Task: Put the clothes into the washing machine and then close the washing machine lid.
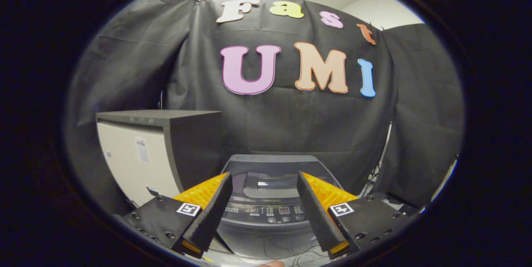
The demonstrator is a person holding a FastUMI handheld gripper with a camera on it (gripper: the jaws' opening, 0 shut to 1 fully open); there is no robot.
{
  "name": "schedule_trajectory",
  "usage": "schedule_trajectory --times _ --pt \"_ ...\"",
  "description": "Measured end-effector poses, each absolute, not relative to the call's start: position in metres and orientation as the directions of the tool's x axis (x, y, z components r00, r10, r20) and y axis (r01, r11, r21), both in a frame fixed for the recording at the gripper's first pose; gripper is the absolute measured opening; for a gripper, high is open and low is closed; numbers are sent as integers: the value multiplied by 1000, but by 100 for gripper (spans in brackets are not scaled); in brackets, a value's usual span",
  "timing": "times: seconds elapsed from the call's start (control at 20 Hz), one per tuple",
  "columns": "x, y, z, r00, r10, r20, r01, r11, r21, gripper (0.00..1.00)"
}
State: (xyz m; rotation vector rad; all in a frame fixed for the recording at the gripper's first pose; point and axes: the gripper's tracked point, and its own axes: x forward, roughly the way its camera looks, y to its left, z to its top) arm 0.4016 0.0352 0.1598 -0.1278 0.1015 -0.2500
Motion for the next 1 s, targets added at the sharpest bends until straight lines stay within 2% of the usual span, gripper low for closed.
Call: schedule_trajectory --times 0.15,0.25,0.4,0.55,0.65,0.85,1.0 --pt "393 37 159 963 -246 -107 233 965 -118 98" --pt "396 36 163 966 -251 -55 245 964 -104 98" --pt "399 29 162 967 -250 -41 243 962 -126 98" --pt "399 7 174 959 -280 34 280 932 -232 98" --pt "394 -9 159 951 -310 21 304 916 -263 98" --pt "395 -2 137 953 -303 -17 296 941 -165 98" --pt "392 -8 137 951 -308 -19 300 938 -177 98"
